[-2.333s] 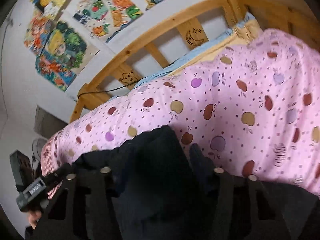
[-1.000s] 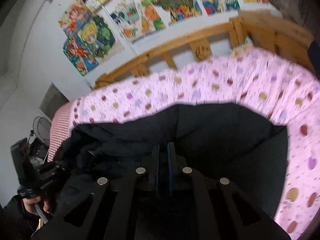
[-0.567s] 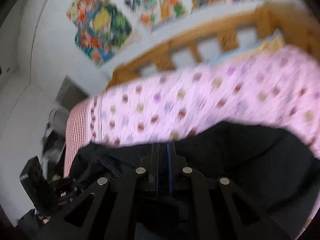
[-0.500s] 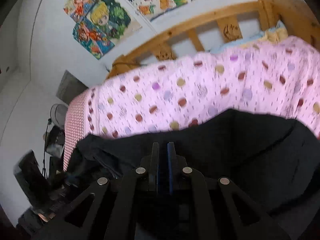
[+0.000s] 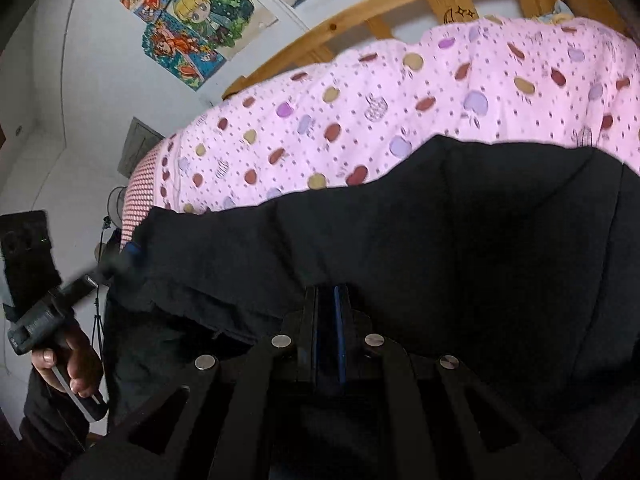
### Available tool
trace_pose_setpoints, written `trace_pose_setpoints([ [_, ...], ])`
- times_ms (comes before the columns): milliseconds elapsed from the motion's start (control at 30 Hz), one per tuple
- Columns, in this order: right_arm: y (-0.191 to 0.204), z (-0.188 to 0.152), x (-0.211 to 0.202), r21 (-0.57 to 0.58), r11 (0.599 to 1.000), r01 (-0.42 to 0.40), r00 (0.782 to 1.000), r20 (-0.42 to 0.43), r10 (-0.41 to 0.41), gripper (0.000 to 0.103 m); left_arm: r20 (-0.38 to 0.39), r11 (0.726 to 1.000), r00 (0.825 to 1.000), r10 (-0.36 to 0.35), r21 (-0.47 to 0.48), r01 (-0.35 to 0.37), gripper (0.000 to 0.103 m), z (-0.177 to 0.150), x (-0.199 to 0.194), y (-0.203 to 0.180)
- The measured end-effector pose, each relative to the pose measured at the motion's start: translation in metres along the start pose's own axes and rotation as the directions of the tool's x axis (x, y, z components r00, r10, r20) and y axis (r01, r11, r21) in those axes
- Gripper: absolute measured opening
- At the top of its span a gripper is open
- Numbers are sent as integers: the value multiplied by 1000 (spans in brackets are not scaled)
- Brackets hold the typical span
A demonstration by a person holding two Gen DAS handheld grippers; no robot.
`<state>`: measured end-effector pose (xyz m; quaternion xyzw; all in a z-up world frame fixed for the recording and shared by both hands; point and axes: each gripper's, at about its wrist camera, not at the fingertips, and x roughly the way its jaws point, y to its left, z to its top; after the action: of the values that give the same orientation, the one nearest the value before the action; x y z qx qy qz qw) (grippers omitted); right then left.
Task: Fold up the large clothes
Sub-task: 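Lift the hem with both tools and fold it toward the collar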
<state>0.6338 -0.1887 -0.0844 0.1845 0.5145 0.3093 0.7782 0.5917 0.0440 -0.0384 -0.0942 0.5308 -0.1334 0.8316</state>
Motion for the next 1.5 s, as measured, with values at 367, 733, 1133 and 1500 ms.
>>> trace_pose_setpoints([
  [367,-7,-19,32,-25,999,47,999,20,-47,5,79,1000,997,-10,12,9,3,-24,15,8],
  [733,49,-24,-11,-175,984,36,984,178,-5,7,146,994,984,-98,-41,105,3,-40,11,26],
  [1133,37,-25,41,-153,972,176,984,21,-175,7,144,1000,989,-24,-6,25,3,-52,30,24],
  [1500,38,-48,18,-159,974,161,980,145,-139,7,254,994,961,-108,7,110,3,-68,11,25],
])
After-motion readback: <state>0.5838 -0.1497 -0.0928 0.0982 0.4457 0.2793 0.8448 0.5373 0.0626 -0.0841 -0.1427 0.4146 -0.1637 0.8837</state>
